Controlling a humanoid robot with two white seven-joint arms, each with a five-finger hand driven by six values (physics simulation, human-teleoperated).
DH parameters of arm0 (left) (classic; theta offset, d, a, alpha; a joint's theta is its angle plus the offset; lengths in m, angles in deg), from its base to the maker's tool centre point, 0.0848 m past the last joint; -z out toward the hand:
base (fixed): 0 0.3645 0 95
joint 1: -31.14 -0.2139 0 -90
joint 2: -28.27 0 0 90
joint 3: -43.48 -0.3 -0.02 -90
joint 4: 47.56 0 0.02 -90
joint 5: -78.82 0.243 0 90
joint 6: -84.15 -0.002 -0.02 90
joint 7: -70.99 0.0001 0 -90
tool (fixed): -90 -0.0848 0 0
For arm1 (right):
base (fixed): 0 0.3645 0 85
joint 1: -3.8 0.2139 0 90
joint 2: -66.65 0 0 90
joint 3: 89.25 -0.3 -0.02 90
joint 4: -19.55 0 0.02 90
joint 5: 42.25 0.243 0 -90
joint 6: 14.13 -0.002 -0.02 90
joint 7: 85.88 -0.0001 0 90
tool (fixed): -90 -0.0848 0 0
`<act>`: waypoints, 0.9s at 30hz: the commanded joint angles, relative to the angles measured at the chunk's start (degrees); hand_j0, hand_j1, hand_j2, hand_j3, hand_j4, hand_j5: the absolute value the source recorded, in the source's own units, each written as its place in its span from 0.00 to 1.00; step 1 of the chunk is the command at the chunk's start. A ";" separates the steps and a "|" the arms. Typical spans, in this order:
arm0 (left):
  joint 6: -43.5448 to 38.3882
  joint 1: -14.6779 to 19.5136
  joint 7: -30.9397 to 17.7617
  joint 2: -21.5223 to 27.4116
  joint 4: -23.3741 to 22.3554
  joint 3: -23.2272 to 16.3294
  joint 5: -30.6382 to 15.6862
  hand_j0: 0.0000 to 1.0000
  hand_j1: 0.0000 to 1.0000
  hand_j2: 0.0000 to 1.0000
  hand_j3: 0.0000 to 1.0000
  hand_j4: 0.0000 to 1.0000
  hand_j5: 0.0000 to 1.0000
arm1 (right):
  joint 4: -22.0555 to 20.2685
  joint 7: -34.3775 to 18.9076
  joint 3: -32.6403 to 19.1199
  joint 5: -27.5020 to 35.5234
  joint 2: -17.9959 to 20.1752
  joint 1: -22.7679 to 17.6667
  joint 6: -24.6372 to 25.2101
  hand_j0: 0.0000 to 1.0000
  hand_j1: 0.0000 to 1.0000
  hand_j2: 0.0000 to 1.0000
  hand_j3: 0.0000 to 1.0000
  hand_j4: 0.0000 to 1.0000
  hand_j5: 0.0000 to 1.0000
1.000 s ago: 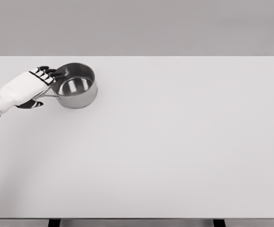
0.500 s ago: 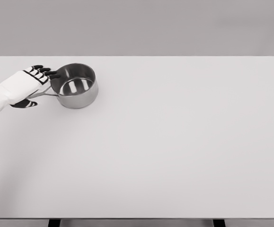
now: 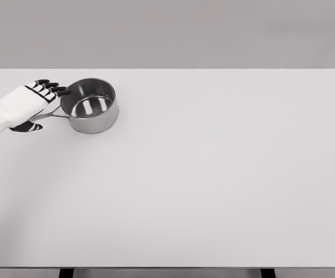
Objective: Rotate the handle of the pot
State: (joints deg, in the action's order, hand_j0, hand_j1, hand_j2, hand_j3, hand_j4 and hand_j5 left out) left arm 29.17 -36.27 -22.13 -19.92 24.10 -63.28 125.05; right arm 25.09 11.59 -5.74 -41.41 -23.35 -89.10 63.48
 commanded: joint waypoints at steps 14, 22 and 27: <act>-0.02 0.09 0.04 0.90 -1.61 0.68 -0.36 1.00 1.00 1.00 1.00 1.00 1.00 | 0.00 0.00 -0.01 0.04 0.00 0.00 -0.01 1.00 1.00 1.00 1.00 1.00 1.00; -0.02 0.44 0.04 0.91 -1.61 0.59 -0.36 1.00 1.00 1.00 1.00 1.00 1.00 | 0.00 0.00 -0.01 0.04 0.00 0.00 -0.01 1.00 1.00 1.00 1.00 1.00 1.00; -0.02 0.88 0.04 0.99 -2.05 0.68 -0.27 1.00 1.00 1.00 1.00 1.00 1.00 | 0.00 0.00 -0.01 0.04 0.00 0.00 -0.01 1.00 1.00 1.00 1.00 1.00 1.00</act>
State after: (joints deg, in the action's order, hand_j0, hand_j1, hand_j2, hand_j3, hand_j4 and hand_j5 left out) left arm 29.17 -35.30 -22.13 -19.03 22.15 -62.69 125.09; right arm 25.09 11.59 -5.74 -41.41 -23.35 -89.10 63.48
